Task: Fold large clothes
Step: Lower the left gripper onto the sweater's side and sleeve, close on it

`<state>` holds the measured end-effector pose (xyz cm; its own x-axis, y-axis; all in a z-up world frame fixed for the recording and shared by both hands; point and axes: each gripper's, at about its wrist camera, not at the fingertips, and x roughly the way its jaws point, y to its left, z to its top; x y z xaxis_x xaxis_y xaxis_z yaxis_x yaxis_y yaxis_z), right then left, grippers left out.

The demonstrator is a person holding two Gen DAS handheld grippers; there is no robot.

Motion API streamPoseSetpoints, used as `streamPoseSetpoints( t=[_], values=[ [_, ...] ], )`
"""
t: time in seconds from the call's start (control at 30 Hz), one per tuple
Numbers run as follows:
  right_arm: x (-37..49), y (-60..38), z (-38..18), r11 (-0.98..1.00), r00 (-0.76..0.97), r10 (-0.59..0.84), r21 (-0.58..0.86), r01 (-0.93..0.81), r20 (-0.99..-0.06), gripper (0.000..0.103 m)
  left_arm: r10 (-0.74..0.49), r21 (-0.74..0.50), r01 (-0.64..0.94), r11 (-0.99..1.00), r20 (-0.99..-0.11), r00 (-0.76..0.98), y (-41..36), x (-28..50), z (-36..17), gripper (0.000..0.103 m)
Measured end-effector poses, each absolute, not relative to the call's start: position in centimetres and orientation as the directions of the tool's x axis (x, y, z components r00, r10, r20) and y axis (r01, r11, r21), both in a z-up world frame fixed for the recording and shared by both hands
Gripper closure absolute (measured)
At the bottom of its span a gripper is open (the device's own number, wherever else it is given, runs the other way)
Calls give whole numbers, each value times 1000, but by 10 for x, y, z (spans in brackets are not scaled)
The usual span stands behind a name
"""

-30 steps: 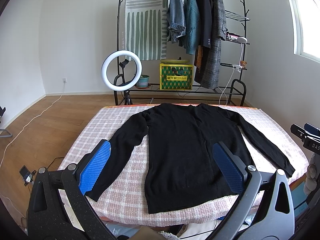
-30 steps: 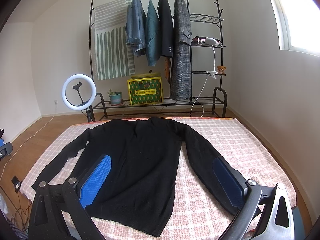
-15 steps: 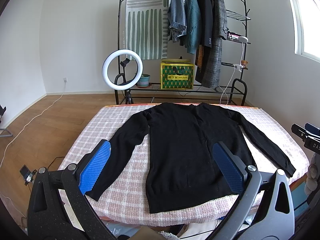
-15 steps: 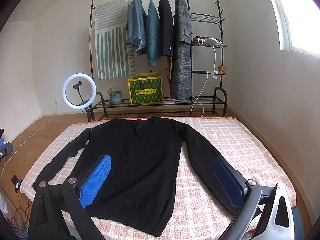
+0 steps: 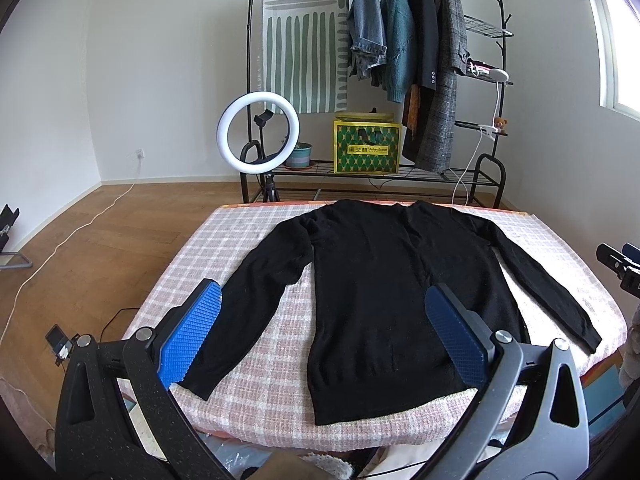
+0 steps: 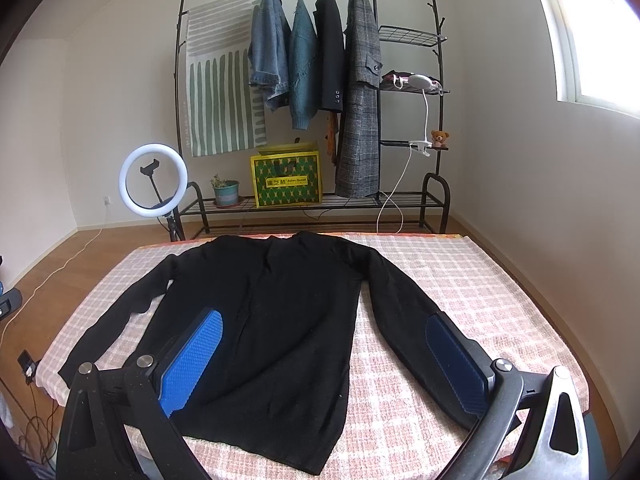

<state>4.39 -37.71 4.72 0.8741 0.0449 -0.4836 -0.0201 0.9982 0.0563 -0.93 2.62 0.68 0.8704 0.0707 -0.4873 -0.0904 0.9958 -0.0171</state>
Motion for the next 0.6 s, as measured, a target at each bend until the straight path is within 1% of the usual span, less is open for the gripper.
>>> streamPoseSetpoints(
  t=[0.2, 0.6],
  values=[
    [44, -377, 47, 998, 875, 45, 57, -19, -482, 0, 106, -7, -127, 992, -506, 856, 37, -3, -3, 0],
    [55, -352, 52, 997, 870, 76, 50, -59, -488, 0, 126, -37, -175, 984, -553, 824, 82, 16, -35, 0]
  ],
)
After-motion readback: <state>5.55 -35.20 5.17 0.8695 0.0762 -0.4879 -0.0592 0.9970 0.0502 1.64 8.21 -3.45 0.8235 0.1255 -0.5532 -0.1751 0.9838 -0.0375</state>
